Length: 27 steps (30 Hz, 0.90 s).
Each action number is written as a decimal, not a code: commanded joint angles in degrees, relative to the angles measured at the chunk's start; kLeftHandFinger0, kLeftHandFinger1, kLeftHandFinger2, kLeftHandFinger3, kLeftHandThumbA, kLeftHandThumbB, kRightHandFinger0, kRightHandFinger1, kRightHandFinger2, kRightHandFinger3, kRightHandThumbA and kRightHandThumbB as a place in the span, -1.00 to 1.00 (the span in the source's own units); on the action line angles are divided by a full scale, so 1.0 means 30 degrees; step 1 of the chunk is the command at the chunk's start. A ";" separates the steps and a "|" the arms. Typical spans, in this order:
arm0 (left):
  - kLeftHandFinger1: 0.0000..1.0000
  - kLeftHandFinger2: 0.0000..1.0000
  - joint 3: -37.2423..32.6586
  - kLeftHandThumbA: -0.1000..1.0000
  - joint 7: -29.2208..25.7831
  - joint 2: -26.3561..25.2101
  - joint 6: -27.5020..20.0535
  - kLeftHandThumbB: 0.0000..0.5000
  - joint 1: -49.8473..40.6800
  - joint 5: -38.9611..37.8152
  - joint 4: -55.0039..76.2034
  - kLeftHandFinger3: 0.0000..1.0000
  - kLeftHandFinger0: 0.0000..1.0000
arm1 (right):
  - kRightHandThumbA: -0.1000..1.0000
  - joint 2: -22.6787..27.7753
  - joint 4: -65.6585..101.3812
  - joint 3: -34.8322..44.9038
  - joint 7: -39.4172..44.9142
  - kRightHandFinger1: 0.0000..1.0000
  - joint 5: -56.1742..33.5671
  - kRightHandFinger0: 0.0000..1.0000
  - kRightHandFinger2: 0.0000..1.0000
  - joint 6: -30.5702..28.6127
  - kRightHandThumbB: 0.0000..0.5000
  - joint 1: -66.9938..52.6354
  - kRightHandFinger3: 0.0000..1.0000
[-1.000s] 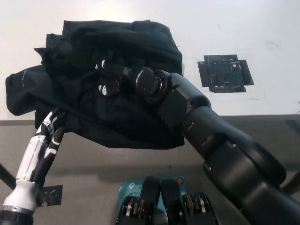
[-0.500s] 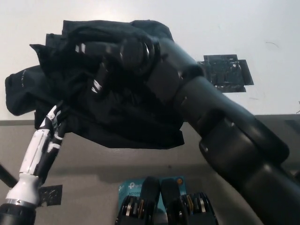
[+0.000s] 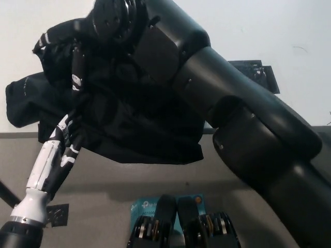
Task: The robot grabs the right edges of the black jacket on the table, and folds it in half
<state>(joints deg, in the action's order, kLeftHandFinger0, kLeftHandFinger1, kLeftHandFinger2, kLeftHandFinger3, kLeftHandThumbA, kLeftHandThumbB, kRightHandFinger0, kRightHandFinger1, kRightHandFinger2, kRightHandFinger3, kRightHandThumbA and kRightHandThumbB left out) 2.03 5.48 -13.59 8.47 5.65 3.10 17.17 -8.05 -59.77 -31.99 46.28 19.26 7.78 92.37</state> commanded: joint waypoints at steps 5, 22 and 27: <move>1.00 1.00 0.0158 0.73 0.0222 0.0009 -0.0573 -0.87 0.0369 -0.0686 -0.0007 1.00 1.00 | 1.00 0.3484 1.0525 0.2427 0.3998 1.00 -0.2147 1.00 1.00 0.5542 0.98 0.2235 1.00; 1.00 1.00 0.0464 0.94 0.0045 0.0309 -0.1037 -0.99 0.0459 -0.0867 -0.0628 1.00 1.00 | 1.00 1.3616 2.7262 1.5124 0.1134 1.00 -0.6103 1.00 1.00 0.6383 0.71 -0.6763 1.00; 1.00 1.00 0.0668 0.94 0.0077 0.0315 -0.1309 -1.00 0.0429 -0.1240 -0.1009 1.00 1.00 | 1.00 1.4587 2.9986 1.7430 -0.0385 1.00 -0.8401 1.00 1.00 0.6383 0.67 -1.0396 1.00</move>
<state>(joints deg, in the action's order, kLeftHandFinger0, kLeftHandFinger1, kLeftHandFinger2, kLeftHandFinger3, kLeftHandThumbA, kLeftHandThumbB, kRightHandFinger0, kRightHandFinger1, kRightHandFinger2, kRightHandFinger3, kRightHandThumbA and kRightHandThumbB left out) 2.07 5.46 -12.32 8.44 5.23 2.82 13.81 19.47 -2.13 -5.11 51.78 13.67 19.24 68.70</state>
